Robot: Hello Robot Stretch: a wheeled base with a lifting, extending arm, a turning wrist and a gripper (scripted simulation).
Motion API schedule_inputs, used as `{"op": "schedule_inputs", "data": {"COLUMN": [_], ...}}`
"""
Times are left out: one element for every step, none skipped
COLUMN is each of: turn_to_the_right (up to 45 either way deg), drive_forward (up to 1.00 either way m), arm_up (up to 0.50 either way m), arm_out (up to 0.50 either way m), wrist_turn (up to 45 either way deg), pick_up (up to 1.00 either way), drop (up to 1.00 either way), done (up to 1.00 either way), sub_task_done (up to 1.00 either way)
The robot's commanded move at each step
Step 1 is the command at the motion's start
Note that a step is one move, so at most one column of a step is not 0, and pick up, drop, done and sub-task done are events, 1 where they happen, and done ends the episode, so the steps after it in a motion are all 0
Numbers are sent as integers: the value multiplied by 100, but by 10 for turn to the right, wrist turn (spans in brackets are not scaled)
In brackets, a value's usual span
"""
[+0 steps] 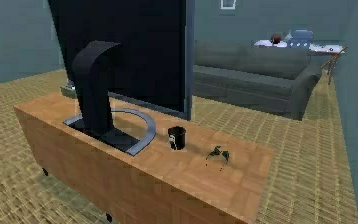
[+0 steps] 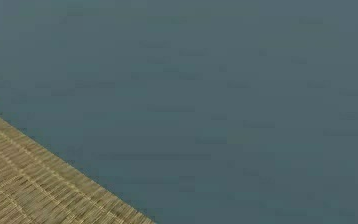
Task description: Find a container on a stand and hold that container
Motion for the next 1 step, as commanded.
{"op": "schedule_inputs", "data": {"turn_to_the_right": [0], "drive_forward": [25], "arm_up": [0], "arm_out": [0], "wrist_turn": [0], "pick_up": [0], "drop": [0], "done": [0], "sub_task_done": [0]}}
